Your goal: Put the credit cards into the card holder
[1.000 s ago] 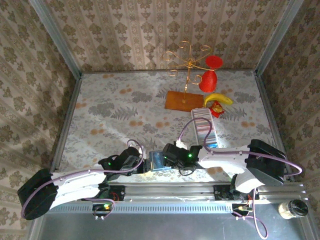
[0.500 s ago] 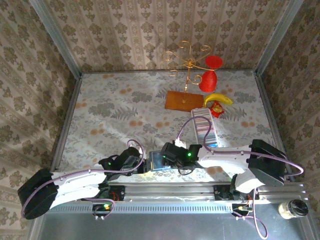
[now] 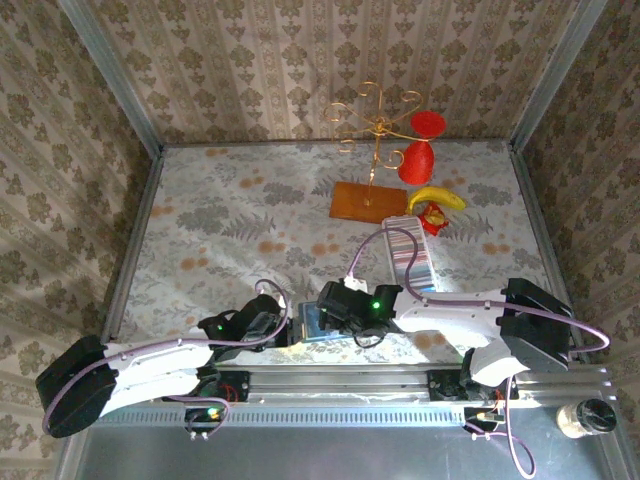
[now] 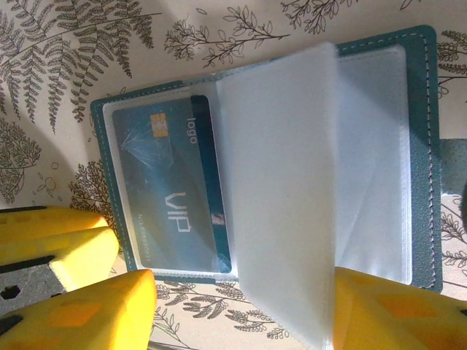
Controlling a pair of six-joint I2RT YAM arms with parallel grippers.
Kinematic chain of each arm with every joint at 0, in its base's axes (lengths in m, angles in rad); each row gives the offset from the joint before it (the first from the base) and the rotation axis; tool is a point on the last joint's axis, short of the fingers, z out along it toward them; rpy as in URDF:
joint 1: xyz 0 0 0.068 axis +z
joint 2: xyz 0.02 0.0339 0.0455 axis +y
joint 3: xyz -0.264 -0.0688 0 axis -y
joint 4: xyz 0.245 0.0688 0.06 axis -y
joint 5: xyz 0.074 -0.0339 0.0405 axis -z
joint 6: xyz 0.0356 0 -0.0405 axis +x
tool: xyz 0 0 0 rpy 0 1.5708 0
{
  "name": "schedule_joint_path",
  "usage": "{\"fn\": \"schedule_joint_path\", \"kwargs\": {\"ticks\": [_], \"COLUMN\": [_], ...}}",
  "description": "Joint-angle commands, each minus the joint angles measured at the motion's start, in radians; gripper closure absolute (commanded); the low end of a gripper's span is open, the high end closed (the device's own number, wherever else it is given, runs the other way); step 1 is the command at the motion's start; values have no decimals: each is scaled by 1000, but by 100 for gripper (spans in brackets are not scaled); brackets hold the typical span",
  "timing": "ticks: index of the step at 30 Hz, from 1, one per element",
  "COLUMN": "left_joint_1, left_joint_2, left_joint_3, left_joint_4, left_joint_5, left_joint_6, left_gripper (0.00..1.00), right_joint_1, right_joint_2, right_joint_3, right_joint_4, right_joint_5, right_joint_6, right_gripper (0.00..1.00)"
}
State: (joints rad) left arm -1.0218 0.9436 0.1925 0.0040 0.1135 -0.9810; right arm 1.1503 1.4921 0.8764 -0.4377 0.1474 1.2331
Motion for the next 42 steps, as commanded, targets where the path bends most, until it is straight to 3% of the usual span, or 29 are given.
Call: {"fn": "schedule_joint_path", "kwargs": {"ticks": [1,11,16,23,27,42], "left_joint_1": [-18,-23,-25,-27,-28,-31], "left_joint_2": [13,-2,-14,-10,-3,6], "left_joint_3": [18,20,20,24,27,28], "left_joint_4": [5,-5,-11,-10,-9,-6], "left_joint_5": [5,-4,-8,-8,-7,-3], "left_joint_6": [-18,-20,-19,-16,-16,-16], "left_gripper": [75,76,76,77,76,76], "right_joint_1": [6,9,8,8,12,14], "right_joint_2": [20,21,-53,-45,-35,112], "right_joint_3": [26,30,-31,14,0,16], "right_joint_4": [-12,15,26,-236,-134,-43], "right_joint_5": [-18,-18,33,137,92,31], "right_joint_6": [-16,-12,25,40,2,-1], "right_gripper": [38,38,50,41,49,47]}}
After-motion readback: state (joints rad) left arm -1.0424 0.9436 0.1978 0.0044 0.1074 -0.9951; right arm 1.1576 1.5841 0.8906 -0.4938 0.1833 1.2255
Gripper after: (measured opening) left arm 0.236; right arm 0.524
